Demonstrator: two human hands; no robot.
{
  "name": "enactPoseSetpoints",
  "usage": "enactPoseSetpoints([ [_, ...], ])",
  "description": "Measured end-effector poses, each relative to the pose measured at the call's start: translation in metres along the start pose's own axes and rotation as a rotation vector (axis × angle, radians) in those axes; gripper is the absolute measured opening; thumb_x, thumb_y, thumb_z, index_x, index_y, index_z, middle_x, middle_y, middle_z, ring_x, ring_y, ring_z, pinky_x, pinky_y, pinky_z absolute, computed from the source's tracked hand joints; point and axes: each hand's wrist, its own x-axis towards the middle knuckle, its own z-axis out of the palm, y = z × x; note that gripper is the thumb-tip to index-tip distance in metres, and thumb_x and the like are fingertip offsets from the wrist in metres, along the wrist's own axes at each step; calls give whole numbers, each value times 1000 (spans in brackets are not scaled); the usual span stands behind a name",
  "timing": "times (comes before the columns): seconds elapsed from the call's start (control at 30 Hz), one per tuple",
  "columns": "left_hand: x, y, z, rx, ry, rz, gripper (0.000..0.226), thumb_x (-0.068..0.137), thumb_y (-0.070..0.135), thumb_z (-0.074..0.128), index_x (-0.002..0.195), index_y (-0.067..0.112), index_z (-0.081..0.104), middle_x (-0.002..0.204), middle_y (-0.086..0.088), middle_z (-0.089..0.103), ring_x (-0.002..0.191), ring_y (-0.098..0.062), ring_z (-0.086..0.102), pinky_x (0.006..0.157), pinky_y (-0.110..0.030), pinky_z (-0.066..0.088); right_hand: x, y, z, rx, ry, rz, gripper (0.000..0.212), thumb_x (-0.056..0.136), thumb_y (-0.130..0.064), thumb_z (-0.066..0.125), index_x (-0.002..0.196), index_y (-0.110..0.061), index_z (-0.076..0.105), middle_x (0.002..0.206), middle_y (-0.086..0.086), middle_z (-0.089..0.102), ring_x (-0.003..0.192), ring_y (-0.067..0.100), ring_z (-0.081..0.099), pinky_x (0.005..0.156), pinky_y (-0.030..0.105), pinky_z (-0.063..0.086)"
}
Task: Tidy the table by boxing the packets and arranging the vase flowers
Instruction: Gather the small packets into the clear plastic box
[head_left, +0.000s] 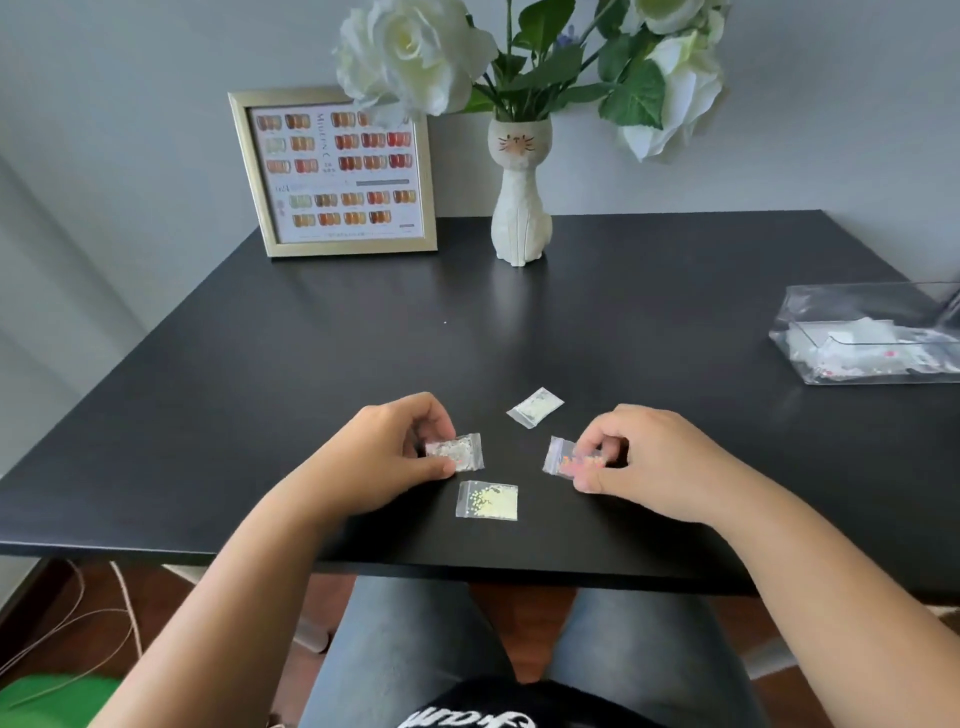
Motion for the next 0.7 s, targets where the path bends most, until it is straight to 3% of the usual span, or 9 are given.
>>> enactPoseSetpoints([
  [0.13, 14, 15, -4, -81, 32, 84, 21, 77, 28, 79, 87, 36, 62, 72, 24, 62, 54, 2, 53, 55, -8, 40, -4, 6, -3, 41, 28, -1, 8, 74, -32, 74, 70, -38, 70, 83, -11, 62, 68, -10, 50, 59, 16, 35],
  [0.23, 37, 38, 2, -164, 118, 175, 20, 79, 27, 77, 92, 34, 63, 73, 13, 62, 53, -1, 50, 56, -9, 40, -9, 15, -14, 44, 88, 5, 13, 79, -33, 72, 72, -44, 71, 81, -13, 63, 69, -8, 52, 59, 14, 34],
  [0.37, 70, 75, 20, -183, 107, 319, 17, 84, 22, 72, 97, 29, 63, 76, 6, 64, 57, -5, 54, 61, -15, 47, -17, 34, -43, 22, 226, 49, 12, 81, -34, 71, 70, -38, 71, 79, -12, 63, 70, -6, 53, 58, 17, 34],
  [0.47, 94, 102, 35, -177, 110, 407, 12, 86, 18, 69, 94, 25, 65, 77, 5, 67, 61, -10, 58, 62, -13, 46, -22, 51, -72, -13, 324, 90, 14, 84, -34, 68, 70, -35, 69, 80, -13, 61, 75, -6, 52, 59, 19, 35],
  [0.6, 121, 139, 58, -326, 177, 504, 4, 90, 15, 65, 92, 19, 67, 81, 7, 69, 69, -3, 61, 67, -10, 45, -27, 83, -110, -95, 473, 171, 14, 89, -35, 61, 77, -33, 68, 86, -14, 60, 75, 3, 55, 59, 19, 36],
  [0.7, 142, 169, 76, -381, 230, 576, 10, 91, 11, 63, 94, 17, 71, 90, 3, 70, 81, -5, 66, 76, -17, 52, -26, 113, -137, -133, 629, 198, 14, 90, -28, 61, 77, -30, 65, 87, -9, 59, 75, 5, 55, 60, 22, 36],
])
